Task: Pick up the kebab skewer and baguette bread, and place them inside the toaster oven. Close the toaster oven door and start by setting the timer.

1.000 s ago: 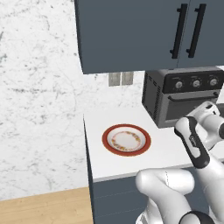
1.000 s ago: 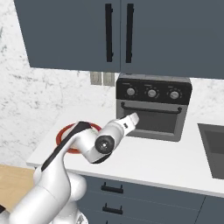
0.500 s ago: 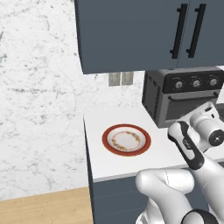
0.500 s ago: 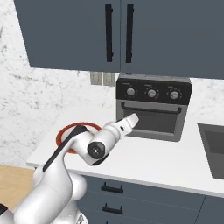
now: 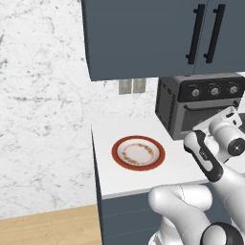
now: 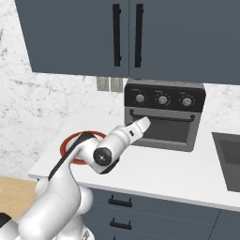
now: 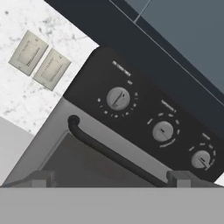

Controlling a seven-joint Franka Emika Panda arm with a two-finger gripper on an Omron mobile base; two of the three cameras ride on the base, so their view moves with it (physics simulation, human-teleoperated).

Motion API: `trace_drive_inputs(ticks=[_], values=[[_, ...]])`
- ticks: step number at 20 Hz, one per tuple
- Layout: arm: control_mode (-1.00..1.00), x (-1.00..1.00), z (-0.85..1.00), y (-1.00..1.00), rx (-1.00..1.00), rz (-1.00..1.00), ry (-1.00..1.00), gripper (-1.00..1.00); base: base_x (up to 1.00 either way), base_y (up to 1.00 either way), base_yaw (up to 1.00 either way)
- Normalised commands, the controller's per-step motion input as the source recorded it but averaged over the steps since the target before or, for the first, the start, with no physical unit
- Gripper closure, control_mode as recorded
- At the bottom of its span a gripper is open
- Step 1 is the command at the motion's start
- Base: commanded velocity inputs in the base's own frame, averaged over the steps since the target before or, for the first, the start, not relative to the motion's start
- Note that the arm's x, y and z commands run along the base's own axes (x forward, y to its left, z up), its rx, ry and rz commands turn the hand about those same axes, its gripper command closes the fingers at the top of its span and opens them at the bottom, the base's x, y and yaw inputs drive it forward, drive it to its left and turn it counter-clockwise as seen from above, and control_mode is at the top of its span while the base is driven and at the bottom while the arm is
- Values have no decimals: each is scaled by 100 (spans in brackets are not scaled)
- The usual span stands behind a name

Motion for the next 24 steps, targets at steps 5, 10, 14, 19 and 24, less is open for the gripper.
trace_drive_inputs(ticks=[5, 10, 14, 19, 24], values=[[-100, 6, 1, 0, 0, 0, 0, -100, 0, 0, 0], [-100, 16, 1, 0, 0, 0, 0, -100, 0, 0, 0], [-100, 16, 0, 0, 0, 0, 0, -100, 0, 0, 0], [-100, 7, 0, 0, 0, 0, 0, -100, 0, 0, 0], [-100, 0, 0, 0, 0, 0, 0, -100, 0, 0, 0]])
